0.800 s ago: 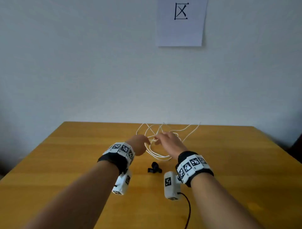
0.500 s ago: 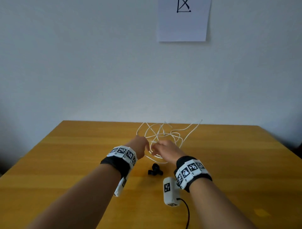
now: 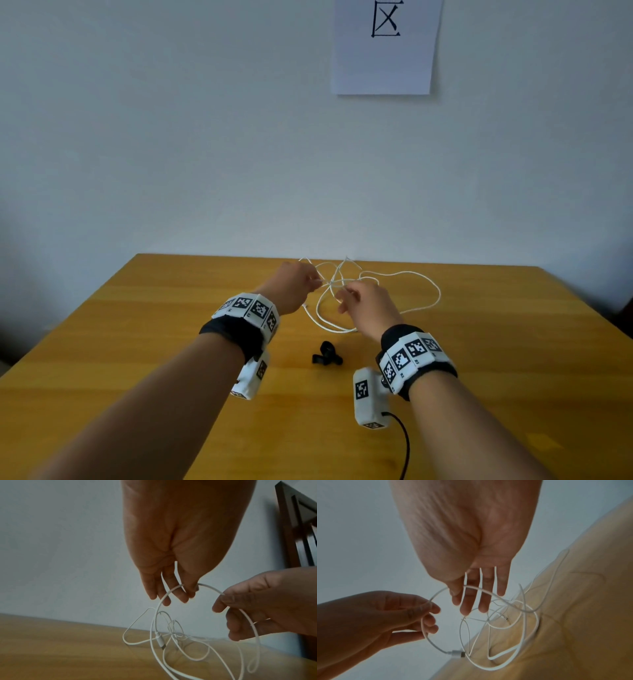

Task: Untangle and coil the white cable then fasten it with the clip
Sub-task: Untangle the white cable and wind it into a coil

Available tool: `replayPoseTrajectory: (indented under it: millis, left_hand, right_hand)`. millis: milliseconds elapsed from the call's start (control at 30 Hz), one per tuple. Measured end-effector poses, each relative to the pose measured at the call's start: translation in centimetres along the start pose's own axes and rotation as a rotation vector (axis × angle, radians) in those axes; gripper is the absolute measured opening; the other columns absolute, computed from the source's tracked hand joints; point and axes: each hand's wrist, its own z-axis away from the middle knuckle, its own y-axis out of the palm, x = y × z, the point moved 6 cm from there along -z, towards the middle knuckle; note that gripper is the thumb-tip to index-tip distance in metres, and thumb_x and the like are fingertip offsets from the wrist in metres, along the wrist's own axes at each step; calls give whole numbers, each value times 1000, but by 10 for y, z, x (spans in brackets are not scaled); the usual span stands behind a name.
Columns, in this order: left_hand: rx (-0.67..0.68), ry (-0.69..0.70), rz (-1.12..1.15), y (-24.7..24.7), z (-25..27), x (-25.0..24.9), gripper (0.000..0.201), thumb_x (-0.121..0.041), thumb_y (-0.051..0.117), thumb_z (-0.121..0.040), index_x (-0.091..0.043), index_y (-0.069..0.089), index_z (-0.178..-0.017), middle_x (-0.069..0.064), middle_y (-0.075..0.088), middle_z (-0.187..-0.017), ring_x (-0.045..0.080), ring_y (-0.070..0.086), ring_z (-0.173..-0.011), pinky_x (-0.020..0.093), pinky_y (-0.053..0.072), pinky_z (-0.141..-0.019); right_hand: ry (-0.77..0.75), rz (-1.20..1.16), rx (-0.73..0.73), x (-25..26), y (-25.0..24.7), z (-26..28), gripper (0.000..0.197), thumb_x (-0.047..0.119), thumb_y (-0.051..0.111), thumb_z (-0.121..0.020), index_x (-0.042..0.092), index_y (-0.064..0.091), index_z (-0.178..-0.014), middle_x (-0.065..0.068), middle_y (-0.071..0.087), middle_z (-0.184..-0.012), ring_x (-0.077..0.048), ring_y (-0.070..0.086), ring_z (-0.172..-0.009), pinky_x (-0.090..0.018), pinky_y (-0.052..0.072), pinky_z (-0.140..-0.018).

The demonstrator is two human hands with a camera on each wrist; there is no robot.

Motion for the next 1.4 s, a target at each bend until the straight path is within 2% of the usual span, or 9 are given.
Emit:
replayPoseTrajectory:
  millis: [100, 233, 367, 733, 867, 967, 1100, 1200, 1400]
  left_hand:
    - [-3, -34, 132, -8, 3, 2, 27, -32, 53, -102, -12, 71, -104, 4, 73, -92, 12, 60, -70, 20, 42, -57]
    - [67, -78, 266, -8, 12, 7, 34, -42, 46, -103, -22, 68, -88, -1, 63, -73, 14, 66, -61, 31, 51, -66]
    - [20, -144, 590, -12, 19, 13, 35, -38, 50, -102, -13, 61, -81, -3, 42, -61, 12, 39, -47, 29, 39, -46]
    - [19, -207, 1130, -24, 29, -1, 20, -26, 43, -105, -11, 54, -96, -4, 23, -58, 13, 19, -48, 25, 16, -45]
    - [21, -82, 1099, -30, 30, -23, 28, -25, 43, -105, -7, 61, -116, -4, 30, -57, 14, 23, -49, 26, 17, -47]
    - [24, -22, 1088, -30, 28, -37, 29, -29, 45, -106, -7, 63, -104, -5, 32, -55, 13, 25, -48, 25, 20, -46]
    - [80, 37, 1098, -23, 27, -51, 34, -35, 45, -106, -9, 60, -88, -3, 38, -52, 12, 29, -44, 22, 25, -45]
    - [54, 86, 980, -21, 29, -57, 36, -37, 45, -105, -7, 62, -99, 3, 52, -59, 11, 39, -44, 21, 37, -46]
    - [-74, 125, 859, -25, 28, -52, 27, -22, 42, -107, -10, 55, -127, 8, 77, -89, 13, 59, -62, 24, 52, -62]
  right_hand:
    - [-30, -35, -111, 6, -14, -1, 26, 30, 51, -106, 22, 74, -96, 7, 73, -72, -10, 69, -69, -32, 56, -66]
    - [-71, -68, -190, 13, -25, -1, 23, 32, 57, -104, 20, 76, -97, 5, 72, -70, -8, 65, -58, -25, 51, -61]
    - [-84, -44, -212, 15, -26, 2, 35, 44, 56, -102, 19, 76, -87, 8, 64, -63, -10, 58, -54, -27, 44, -53]
    - [15, -187, -140, 14, -9, 6, 32, 28, 43, -107, 15, 69, -93, -2, 64, -73, -17, 55, -62, -33, 44, -60]
    - [16, -156, -97, 20, -5, 7, 31, 32, 45, -107, 18, 71, -97, 2, 62, -67, -7, 55, -52, -19, 40, -50]
    - [-3, -165, -44, 25, 0, 8, 28, 32, 50, -105, 21, 73, -94, 1, 63, -64, 1, 50, -41, -11, 35, -41]
    - [-50, -123, 60, 40, 8, 13, 29, 35, 51, -103, 32, 72, -84, 1, 68, -63, 1, 55, -46, -17, 38, -51]
    - [-18, -97, 102, 48, 9, 14, 40, 37, 50, -102, 27, 63, -65, -1, 72, -67, -3, 58, -53, -26, 41, -60]
    - [-33, -121, 193, 51, 12, 17, 30, 30, 48, -104, 34, 64, -79, 0, 77, -76, -1, 55, -47, -30, 46, -63]
